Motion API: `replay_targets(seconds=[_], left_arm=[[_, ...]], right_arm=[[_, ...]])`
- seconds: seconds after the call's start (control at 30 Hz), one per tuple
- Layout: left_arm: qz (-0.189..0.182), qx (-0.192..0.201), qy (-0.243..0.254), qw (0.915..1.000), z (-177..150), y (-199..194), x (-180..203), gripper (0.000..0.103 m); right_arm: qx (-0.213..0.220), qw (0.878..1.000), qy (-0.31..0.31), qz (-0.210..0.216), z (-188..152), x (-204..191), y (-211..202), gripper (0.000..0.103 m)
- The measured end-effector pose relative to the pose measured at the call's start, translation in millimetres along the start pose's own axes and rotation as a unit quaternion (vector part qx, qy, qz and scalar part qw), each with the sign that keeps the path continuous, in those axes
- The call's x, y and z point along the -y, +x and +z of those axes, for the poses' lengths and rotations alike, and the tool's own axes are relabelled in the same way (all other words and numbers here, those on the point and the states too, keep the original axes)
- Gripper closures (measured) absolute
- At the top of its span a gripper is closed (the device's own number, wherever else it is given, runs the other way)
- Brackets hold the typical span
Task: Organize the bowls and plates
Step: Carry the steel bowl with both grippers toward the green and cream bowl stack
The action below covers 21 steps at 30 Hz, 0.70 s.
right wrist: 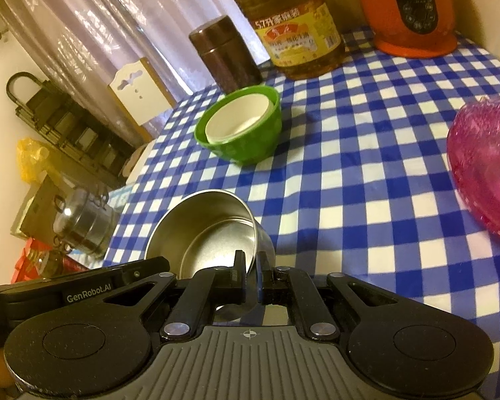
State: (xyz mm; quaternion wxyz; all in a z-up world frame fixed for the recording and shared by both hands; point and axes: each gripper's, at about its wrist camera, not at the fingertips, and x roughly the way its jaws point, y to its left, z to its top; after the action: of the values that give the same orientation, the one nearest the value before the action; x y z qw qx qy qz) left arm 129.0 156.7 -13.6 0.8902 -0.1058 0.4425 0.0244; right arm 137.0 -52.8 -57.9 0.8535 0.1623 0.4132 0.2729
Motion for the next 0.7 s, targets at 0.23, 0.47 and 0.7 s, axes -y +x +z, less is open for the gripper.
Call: replay_targets(seconds=[0.23,0.47,0.7], left_arm=[[-0.004,0.013,0.004,0.9999,13,3,8,0.095],[-0.007,0.025,0.010,0.9996,30,8,14,0.095],[-0.005,0.035,0.016,0.9993,50,15,18,0.095]], right_arm=[[0.015,1.000,-0.005,0.000,16,3,-6,0.097],[0.027,1.000,-0.010,0.000,36,5,-6,0.097],[0.036,0.999,-0.015,0.003,56,8,2,0.097]])
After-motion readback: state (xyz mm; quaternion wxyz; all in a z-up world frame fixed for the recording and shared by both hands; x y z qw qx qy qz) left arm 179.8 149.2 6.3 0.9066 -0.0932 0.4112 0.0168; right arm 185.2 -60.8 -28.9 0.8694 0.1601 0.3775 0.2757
